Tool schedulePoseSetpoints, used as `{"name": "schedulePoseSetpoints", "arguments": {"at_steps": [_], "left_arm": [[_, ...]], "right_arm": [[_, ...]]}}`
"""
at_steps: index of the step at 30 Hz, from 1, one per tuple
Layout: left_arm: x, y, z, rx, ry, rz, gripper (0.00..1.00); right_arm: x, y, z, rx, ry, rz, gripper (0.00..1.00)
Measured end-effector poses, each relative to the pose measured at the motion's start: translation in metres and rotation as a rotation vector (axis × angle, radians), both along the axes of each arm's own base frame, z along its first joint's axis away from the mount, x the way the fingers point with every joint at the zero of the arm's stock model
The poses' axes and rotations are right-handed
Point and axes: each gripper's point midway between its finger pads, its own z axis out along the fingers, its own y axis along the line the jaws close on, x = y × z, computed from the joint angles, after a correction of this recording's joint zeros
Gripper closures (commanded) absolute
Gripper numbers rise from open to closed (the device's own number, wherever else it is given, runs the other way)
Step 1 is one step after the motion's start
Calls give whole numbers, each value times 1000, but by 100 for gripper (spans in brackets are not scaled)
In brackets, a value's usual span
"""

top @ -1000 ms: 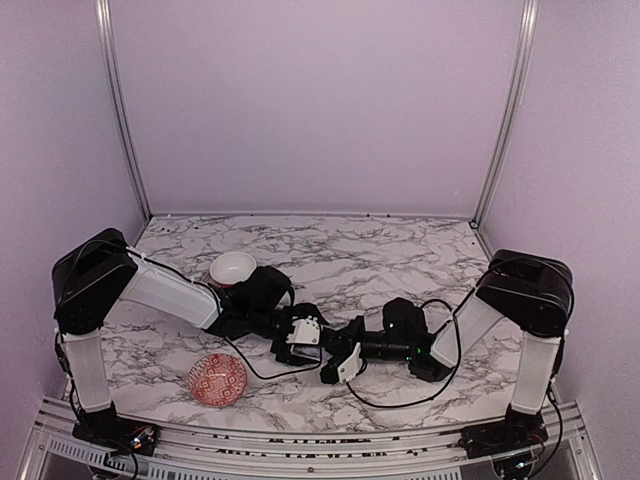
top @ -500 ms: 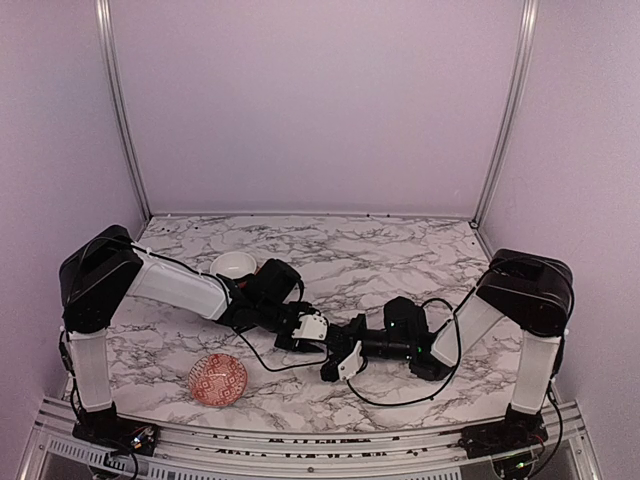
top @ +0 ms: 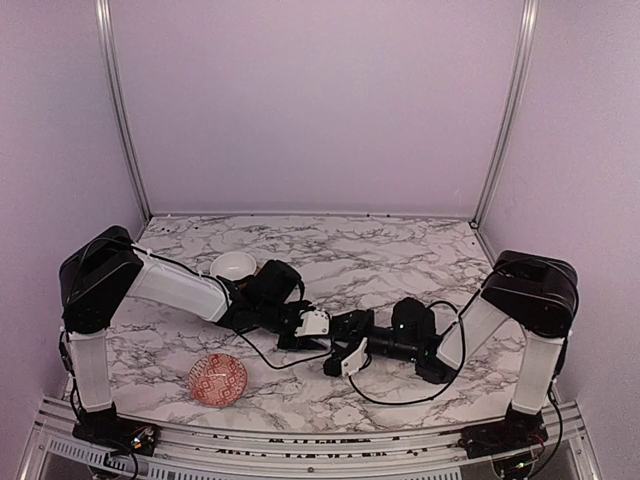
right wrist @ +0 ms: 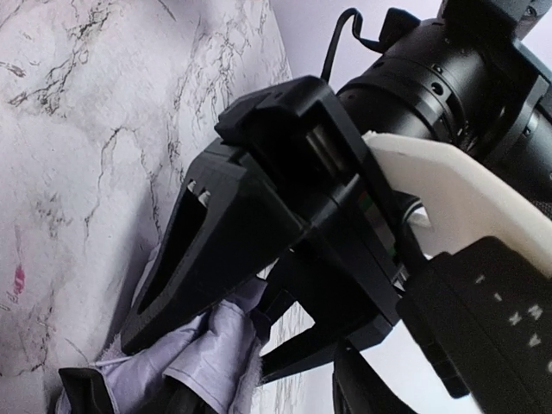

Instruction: Put away the umbrella

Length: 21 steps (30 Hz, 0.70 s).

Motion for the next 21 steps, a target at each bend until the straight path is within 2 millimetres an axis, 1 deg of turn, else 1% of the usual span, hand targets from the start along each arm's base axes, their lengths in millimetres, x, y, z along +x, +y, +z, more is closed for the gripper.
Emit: {"name": "schedulePoseSetpoints", "arguments": {"at_steps": [6,9,10,11,13,16,18,21], "left_arm": [[8,2,0,-12,-4,54,100],[15,4,0,-1,-27,81,100],[19,5,0,2,-37,94,100],[22,7,0,5,-44,105,100],[27,9,0,9,-53,124,100],[33,13,0,14,-65,148,100],[36,14,0,16,-71,160,100],[38,14,1,16,-70,179,100]], "right_arm": [[1,-17,5,1,-14,-68,40],[-5,-25,5,-9,-2,-86,38],[-11,-31,-4,-37,22,-86,38],[-14,-32,-3,-39,27,-83,38],[-20,-38,-13,-69,61,-85,38],[-24,-43,-18,-85,97,-98,38],[-24,-45,-13,-56,129,-117,38],[-22,-46,10,52,214,-158,36]]}}
